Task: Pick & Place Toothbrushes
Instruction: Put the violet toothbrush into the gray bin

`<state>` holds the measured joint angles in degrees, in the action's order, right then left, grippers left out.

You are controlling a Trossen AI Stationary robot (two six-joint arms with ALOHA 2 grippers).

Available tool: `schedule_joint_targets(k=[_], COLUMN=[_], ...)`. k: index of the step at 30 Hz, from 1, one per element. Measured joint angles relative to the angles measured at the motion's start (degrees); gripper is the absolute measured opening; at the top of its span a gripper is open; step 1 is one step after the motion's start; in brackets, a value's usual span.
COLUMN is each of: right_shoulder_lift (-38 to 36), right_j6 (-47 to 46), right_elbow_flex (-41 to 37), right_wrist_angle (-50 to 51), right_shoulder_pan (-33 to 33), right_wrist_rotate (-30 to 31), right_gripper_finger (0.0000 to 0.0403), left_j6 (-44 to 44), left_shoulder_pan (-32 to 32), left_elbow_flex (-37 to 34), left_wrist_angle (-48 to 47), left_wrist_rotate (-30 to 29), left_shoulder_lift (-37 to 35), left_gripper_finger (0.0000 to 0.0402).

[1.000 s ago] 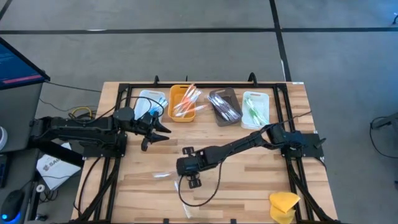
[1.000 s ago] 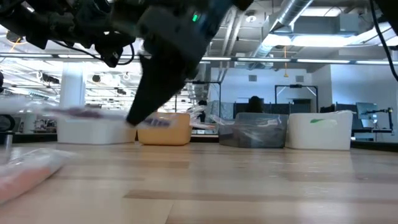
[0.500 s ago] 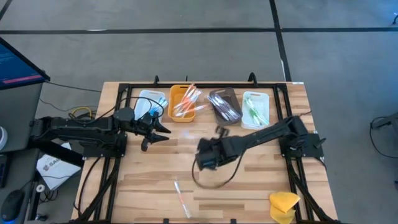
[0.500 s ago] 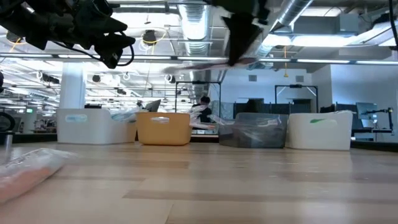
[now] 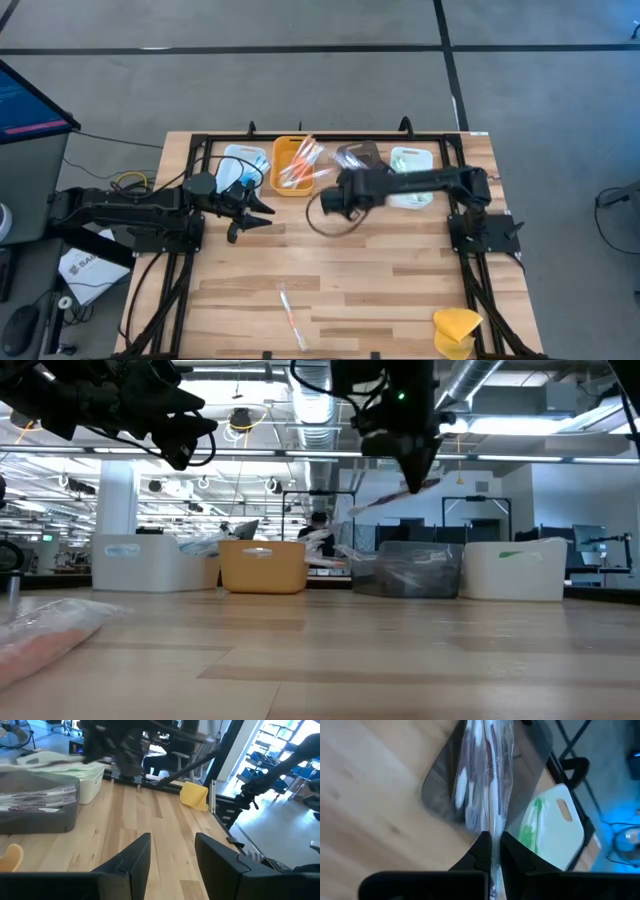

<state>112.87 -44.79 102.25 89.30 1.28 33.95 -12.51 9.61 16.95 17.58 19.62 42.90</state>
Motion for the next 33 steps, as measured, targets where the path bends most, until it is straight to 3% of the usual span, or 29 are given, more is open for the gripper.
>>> schedule_joint_targets(k=[11, 20, 33], right_shoulder_lift=[0.73, 0.76, 0.80], right_j6=[3.97, 10.61, 12.37], right_elbow_flex=[-8.45, -11.71, -11.69], right_wrist_angle=[-2.29, -13.84, -16.35], right_shoulder_pan=[-11.01, -11.98, -13.97], right_wrist_rotate=[-3.07, -5.17, -7.69], right_gripper_finger=[0.0010, 0.0010, 0.0010], left_j6=[0.44, 1.29, 1.29], left_shoulder_pan=[0.00, 0.00, 0.00], left_elbow_flex=[0.00, 0.00, 0.00], left_wrist_angle=[-1.99, -2.13, -2.14], left_wrist_rotate=[0.00, 0.00, 0.00], left_shoulder_lift=[0.01, -0.01, 0.01], left_gripper_finger=[0.0150, 0.0150, 0.0150])
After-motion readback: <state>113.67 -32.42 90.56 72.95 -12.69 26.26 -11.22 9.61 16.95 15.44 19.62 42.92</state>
